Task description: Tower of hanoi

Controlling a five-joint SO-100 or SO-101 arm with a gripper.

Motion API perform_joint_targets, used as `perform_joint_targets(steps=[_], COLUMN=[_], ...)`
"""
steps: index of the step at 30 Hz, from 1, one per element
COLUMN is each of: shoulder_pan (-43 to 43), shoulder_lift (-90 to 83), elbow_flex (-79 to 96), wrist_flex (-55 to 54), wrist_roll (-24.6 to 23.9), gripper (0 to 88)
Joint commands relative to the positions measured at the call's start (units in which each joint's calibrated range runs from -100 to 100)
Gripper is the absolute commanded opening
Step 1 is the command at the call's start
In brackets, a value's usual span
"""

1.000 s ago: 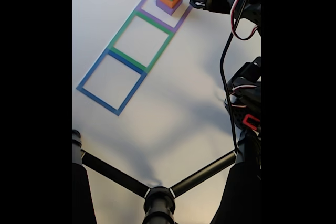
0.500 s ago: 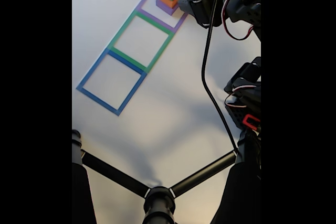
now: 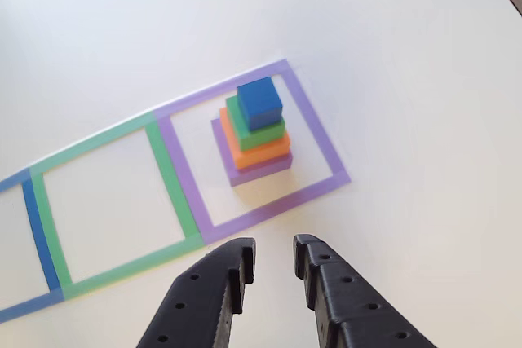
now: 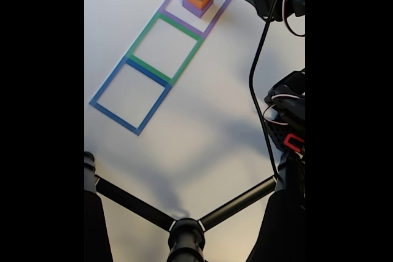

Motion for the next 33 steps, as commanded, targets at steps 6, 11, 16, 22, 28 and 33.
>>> perform_joint_targets(steps=[6,11,16,22,28,33], shoulder_pan=[8.9,10.9,8.5,6.1,4.3,2.0], shoulder_lift=[-6.3,-9.3,-11.1,-10.8,-6.1,-4.7], elbow_flex=[7.5,15.9,24.8,41.5,54.5,56.1], wrist_flex=[-5.2,-12.0,-20.1,-41.9,-63.1,-66.2], wrist_roll=[0.9,0.9,0.9,0.9,0.9,0.9], gripper=[12.6,18.9,24.4,34.2,41.7,44.0])
